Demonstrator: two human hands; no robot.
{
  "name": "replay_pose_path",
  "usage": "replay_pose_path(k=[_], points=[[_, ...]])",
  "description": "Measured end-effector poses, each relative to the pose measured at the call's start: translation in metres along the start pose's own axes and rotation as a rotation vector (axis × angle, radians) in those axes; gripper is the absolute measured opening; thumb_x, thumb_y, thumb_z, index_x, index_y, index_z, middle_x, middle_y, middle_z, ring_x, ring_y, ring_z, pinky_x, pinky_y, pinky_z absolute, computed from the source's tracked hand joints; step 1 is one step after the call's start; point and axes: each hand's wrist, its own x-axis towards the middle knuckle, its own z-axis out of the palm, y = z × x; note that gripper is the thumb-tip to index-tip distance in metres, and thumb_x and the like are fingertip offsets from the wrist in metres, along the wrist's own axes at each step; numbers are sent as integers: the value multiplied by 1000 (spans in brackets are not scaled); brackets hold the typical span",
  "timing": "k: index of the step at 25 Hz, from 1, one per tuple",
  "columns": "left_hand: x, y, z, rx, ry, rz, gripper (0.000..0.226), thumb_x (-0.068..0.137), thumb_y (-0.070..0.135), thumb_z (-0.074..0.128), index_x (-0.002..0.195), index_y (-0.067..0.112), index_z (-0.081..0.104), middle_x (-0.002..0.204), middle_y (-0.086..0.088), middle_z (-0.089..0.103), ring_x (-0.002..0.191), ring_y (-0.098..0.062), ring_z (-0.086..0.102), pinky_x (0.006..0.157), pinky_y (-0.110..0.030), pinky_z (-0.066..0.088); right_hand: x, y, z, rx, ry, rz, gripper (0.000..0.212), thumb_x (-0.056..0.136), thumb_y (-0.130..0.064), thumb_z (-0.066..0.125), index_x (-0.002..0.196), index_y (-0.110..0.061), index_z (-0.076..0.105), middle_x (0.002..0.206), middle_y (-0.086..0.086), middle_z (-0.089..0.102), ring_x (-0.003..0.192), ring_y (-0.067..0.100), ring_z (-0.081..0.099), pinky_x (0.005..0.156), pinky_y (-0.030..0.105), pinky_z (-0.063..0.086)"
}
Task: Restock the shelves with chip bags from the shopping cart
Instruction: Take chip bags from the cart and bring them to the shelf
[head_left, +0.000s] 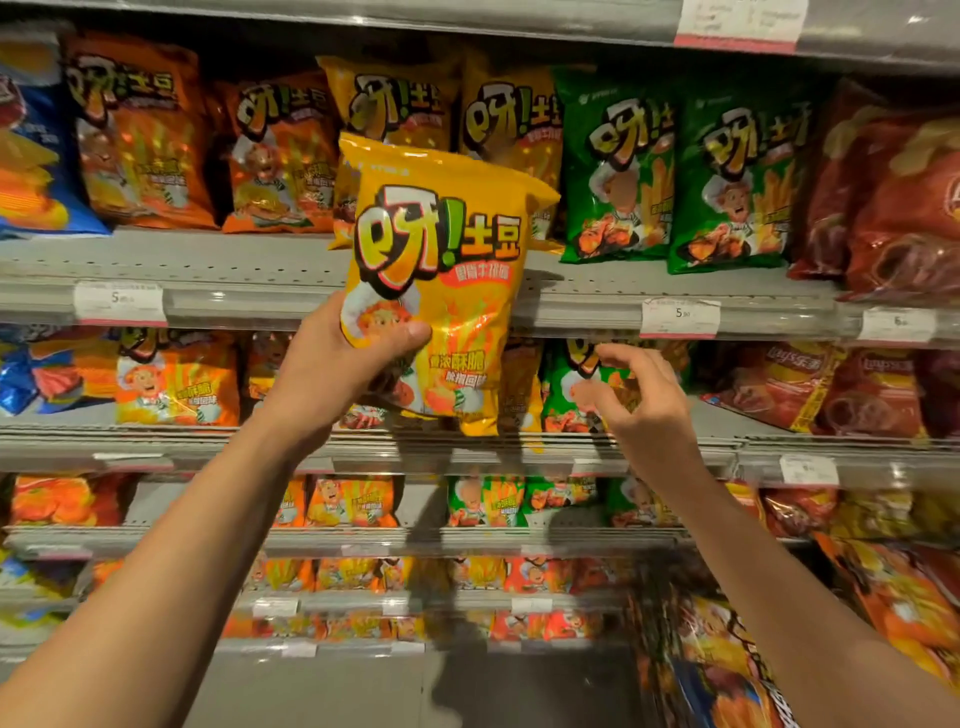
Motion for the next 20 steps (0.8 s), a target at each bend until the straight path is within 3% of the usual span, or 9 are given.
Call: replay_pose_path(k=[2,3,6,9,12,14,17,20], points=[[10,5,1,4,-10,32,18,88,31,78,104,28,70,90,-9,71,77,-21,72,58,-35,60,-1,-1,2,-124,-6,-102,25,88,2,72,113,5,66,101,14,65,87,32,62,81,49,54],[16,8,3,0,-13,41,19,88,31,78,105,28,70,88,-5,72,76,-21,72,58,-36,61,1,0,2,-91,-33,-66,25,91,-2,71,115,2,66,105,12,65,92,30,62,85,48,53],[39,16,14,-31,11,39,26,87,30,80,109,22,70,97,-21,72,80,-36,73,59,-44,62,8,-2,-3,135,-104,186,25,97,-17,64,121,-22,63,111,-21,57,106,12,56,94,38,47],[66,29,30,-14,58,64,22,88,28,79,107,20,72,100,-24,72,87,-44,72,69,-62,60,17,-2,-4,144,-119,198,28,98,-21,62,124,-30,59,114,-31,51,116,9,51,100,35,42],[91,41,39,-12,78,90,14,89,28,78,102,25,73,92,-18,74,78,-37,72,68,-61,58,32,-1,-5,90,-114,212,30,98,-24,61,125,-38,56,117,-27,49,120,2,45,103,29,39],[103,45,43,-27,78,79,20,87,27,79,106,26,73,96,-8,77,86,-33,74,72,-59,59,41,1,-5,53,-116,194,32,98,-25,61,126,-40,54,118,-27,45,122,0,42,101,28,39],[116,47,50,-19,82,66,25,88,29,79,111,27,71,104,0,78,95,-26,75,85,-59,59,56,4,-4,-10,-100,95,37,98,-23,62,134,-30,56,133,-22,45,132,2,38,110,33,38],[127,45,53,12,107,70,24,87,34,79,109,29,71,104,1,78,96,-26,75,85,-62,58,70,6,2,-91,-140,13,46,98,-27,60,143,-25,51,148,-9,46,144,8,31,123,39,24]])
